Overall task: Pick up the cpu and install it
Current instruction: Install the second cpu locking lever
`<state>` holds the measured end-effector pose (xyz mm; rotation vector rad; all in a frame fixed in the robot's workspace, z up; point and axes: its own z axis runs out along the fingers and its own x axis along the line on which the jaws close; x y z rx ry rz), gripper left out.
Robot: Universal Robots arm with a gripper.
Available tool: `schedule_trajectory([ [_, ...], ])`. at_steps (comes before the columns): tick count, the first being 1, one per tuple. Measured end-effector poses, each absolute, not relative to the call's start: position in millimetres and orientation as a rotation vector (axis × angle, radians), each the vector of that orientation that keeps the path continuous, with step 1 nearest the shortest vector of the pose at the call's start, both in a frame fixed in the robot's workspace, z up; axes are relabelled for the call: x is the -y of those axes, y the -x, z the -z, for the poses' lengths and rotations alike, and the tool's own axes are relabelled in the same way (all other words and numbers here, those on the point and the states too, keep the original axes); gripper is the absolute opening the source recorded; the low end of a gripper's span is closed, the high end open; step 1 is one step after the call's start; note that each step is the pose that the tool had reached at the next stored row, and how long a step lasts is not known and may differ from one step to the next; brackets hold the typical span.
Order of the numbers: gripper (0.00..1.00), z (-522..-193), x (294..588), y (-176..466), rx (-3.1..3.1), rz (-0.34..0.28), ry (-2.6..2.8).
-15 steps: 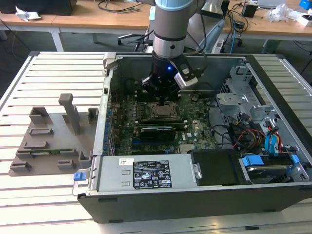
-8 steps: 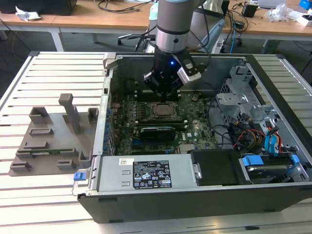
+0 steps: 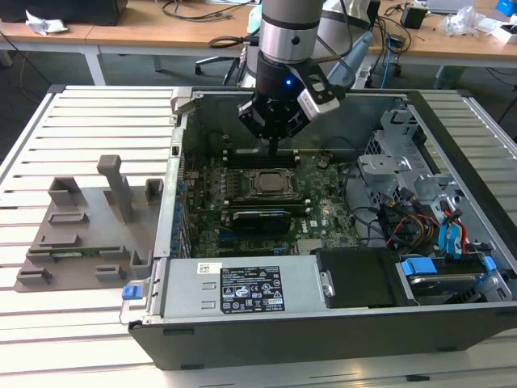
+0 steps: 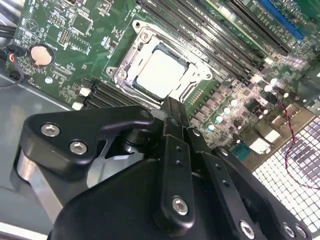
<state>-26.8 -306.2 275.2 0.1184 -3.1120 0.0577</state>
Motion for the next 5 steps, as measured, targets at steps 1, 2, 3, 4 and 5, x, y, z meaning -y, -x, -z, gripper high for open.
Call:
schedule_trajectory([
  [1,0.11,-275.3,306.2,26.8,3.112,-0.058,-0.118],
  [2,0.11,-275.3,306.2,26.8,3.112,-0.058,-0.118],
  [3,0.11,-275.4,306.2,26.8,3.112,-0.059,-0.118],
  [4,0.11,-275.5,306.2,26.8,3.112,-0.059,-0.118],
  [5,0.11,-275.5,306.2,26.8,3.112,-0.059,-0.118],
])
